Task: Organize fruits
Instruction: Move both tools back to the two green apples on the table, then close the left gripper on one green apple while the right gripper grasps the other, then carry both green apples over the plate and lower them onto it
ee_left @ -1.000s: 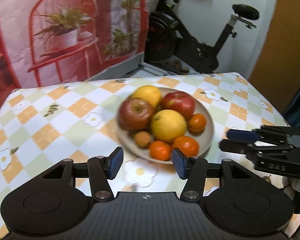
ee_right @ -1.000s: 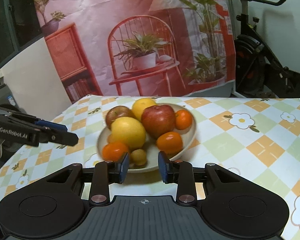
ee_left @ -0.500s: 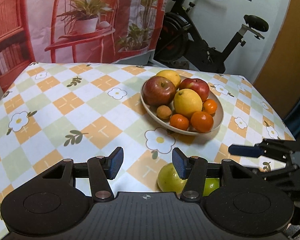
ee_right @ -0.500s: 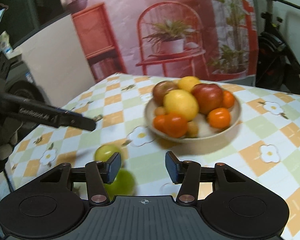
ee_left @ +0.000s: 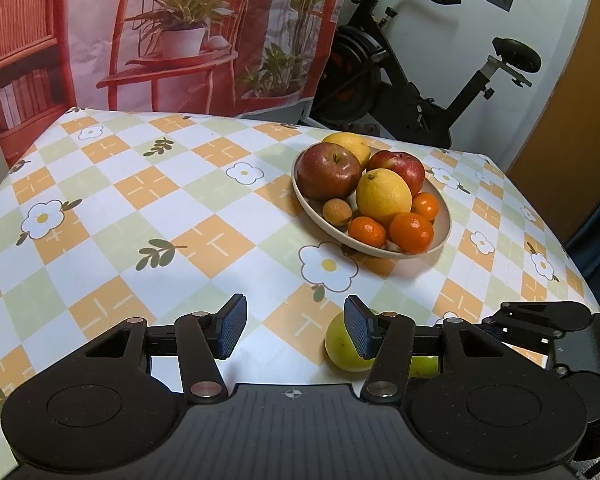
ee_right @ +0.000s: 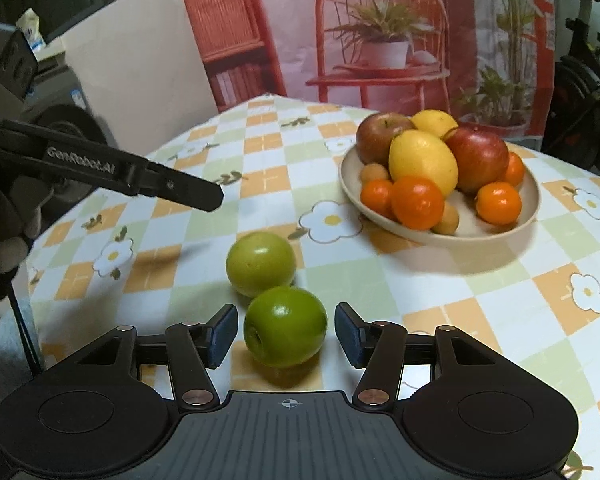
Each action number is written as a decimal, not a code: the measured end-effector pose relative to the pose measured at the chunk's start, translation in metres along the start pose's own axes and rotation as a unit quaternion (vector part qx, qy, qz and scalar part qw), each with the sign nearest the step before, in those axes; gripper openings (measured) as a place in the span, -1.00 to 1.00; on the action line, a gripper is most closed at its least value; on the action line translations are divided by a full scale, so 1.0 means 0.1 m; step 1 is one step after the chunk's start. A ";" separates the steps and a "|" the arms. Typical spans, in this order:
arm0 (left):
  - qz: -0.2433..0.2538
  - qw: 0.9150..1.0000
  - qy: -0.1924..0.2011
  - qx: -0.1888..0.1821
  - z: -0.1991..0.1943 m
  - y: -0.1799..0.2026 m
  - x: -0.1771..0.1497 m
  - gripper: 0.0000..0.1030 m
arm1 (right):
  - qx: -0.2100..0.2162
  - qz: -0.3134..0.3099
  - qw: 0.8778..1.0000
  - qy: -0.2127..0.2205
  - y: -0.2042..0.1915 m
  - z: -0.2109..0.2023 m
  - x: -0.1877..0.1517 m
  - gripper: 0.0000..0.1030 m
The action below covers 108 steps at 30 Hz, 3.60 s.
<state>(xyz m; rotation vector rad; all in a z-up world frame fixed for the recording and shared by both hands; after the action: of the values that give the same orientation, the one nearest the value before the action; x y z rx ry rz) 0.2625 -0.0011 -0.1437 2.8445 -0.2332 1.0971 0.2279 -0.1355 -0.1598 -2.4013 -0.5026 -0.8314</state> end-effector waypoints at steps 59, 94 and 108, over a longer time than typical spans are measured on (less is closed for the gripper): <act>0.044 0.998 -0.005 -0.041 0.11 0.41 0.09 -0.03 | -0.043 0.039 0.994 0.094 0.51 -0.67 0.07 -0.15; 0.050 0.995 0.074 -0.043 0.15 0.61 1.21 -0.03 | -0.074 0.010 0.995 0.068 1.16 -0.53 0.81 -0.15; 0.080 0.995 0.028 -0.055 0.79 0.82 1.28 -0.03 | -0.043 0.044 0.997 0.042 1.36 -0.21 0.62 -0.15</act>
<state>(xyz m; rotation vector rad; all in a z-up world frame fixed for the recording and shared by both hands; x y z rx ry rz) 0.3941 -0.1063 -0.1147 2.7332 -0.5076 1.1520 0.3328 -0.2440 -0.1555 -2.4347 -0.3326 -0.9282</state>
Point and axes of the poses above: each gripper's, at about its wrist camera, not at the fingertips, and z roughly the way its jaws point, y to its right, x to its top, the point moved 4 cm from there along z, roughly the way its jaws point, and after that the axes turned 13 degrees about x, right-handed, at the moved point
